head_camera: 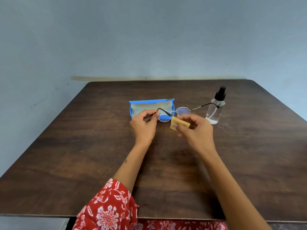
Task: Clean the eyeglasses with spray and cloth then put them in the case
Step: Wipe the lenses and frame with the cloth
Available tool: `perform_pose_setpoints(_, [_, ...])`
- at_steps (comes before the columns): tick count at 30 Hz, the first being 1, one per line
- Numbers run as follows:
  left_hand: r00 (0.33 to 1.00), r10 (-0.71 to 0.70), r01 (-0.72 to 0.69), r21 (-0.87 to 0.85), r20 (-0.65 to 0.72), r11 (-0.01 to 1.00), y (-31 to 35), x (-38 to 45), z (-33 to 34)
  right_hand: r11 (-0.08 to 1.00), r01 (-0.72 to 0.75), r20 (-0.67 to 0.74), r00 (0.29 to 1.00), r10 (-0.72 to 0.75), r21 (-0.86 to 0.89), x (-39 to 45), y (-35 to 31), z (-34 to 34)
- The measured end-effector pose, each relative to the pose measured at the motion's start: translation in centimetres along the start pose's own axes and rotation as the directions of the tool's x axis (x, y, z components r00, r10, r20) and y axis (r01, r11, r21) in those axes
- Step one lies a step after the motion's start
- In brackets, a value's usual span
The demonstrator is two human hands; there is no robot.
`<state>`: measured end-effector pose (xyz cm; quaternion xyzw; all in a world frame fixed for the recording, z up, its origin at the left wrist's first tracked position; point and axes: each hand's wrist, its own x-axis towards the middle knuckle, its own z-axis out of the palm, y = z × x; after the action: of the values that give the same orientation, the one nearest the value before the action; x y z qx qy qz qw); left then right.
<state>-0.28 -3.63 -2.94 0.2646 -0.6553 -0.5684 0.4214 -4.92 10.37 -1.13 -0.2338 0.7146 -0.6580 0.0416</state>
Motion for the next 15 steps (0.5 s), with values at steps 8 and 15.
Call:
perform_pose_setpoints(8, [0.998,0.04,-0.041,0.018,0.041,0.999,0.6,-0.7,0.4,0.412,0.594,0.103,0.646,-0.756,-0.691,1.7,1.9,2.6])
perform_pose_setpoints(15, [0.999,0.052,-0.052,0.023,0.016,0.998,0.0,-0.4,0.7,0.411,0.601,0.209,0.703,-0.679,-0.685,1.1,3.9,3.2])
